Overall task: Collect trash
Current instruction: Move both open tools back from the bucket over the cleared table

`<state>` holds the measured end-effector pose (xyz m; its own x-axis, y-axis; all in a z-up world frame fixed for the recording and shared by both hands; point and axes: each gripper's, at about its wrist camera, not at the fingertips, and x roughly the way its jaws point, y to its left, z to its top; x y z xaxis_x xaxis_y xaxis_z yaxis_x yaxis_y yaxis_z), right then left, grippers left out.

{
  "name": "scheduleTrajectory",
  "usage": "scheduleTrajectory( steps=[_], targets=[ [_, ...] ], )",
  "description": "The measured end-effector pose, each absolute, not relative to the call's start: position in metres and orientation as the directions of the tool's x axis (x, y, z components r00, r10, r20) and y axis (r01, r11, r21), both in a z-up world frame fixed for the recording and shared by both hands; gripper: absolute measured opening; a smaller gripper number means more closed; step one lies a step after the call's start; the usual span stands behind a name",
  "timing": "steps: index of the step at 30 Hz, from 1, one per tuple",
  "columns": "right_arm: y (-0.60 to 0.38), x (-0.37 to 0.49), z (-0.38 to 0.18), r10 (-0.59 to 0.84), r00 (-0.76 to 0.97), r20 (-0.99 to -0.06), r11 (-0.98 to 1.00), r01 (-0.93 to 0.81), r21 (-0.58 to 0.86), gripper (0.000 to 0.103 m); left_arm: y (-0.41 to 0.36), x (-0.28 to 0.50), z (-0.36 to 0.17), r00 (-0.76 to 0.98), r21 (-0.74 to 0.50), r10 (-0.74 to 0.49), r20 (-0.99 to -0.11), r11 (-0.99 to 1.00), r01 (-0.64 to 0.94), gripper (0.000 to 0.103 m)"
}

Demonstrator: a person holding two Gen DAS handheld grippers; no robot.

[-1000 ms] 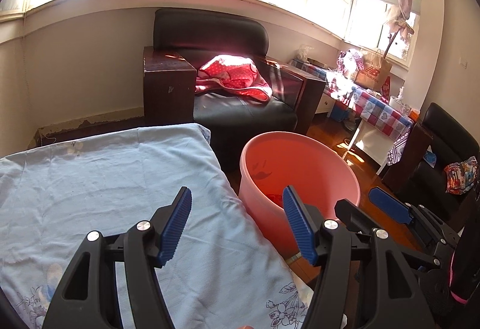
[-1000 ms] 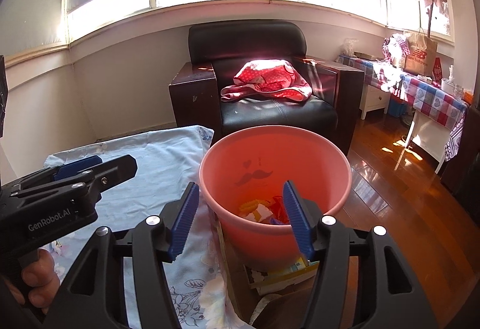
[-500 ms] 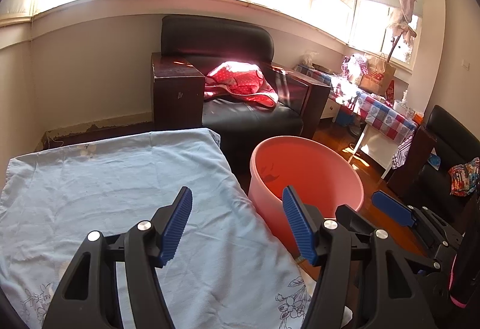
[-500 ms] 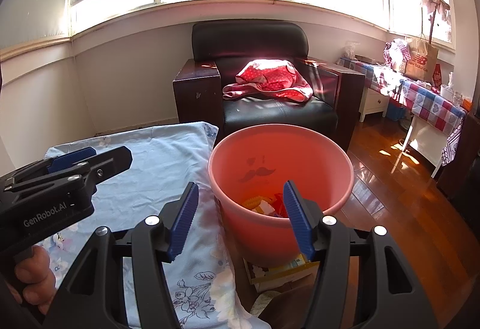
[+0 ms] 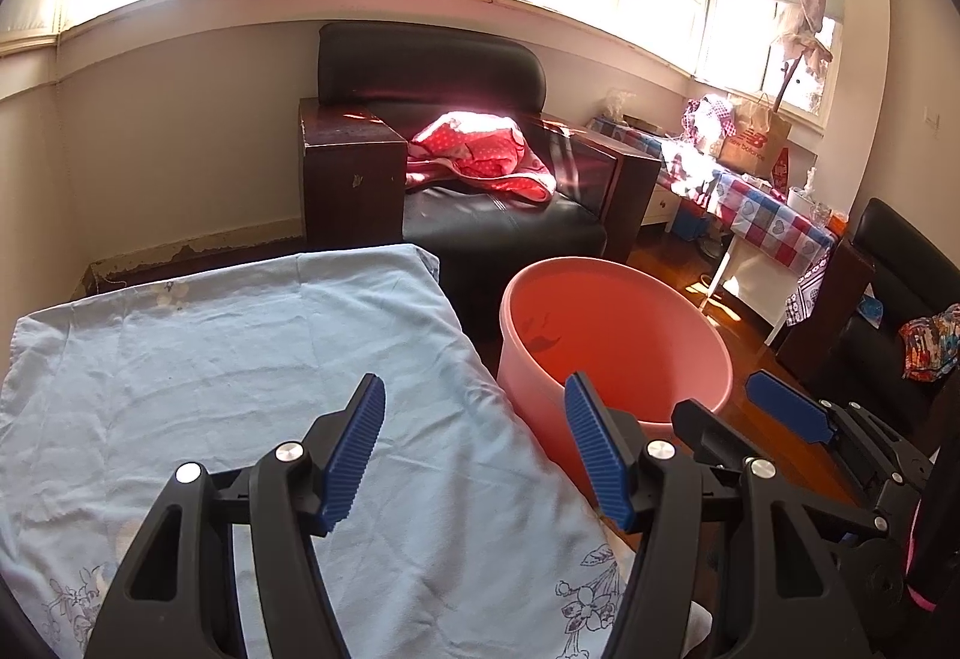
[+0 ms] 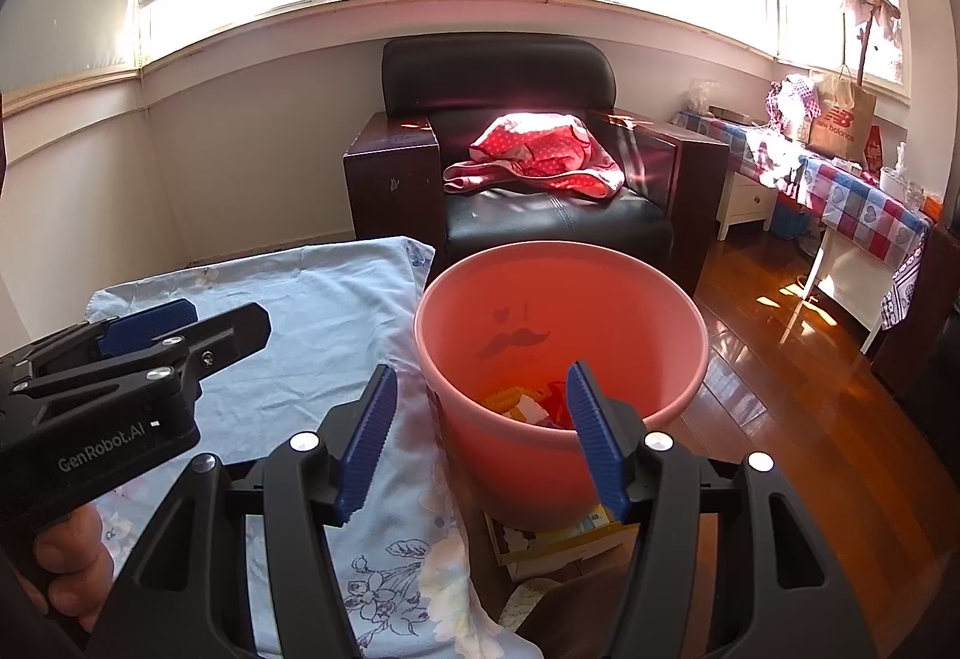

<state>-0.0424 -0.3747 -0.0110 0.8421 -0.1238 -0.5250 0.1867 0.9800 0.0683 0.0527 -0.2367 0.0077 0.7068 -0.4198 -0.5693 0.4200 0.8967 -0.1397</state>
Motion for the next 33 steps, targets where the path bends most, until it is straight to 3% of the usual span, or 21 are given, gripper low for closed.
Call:
scheduleTrajectory(
  steps=[33],
  targets=[
    [-0.369, -0.035, -0.02, -0.109, 0.832, -0.544, 0.985, 0.165, 0.055, 0.059, -0.229, 0.06, -0.005, 0.692, -0.142, -0.4, -0.601, 0.906, 0.399, 0.062]
  ],
)
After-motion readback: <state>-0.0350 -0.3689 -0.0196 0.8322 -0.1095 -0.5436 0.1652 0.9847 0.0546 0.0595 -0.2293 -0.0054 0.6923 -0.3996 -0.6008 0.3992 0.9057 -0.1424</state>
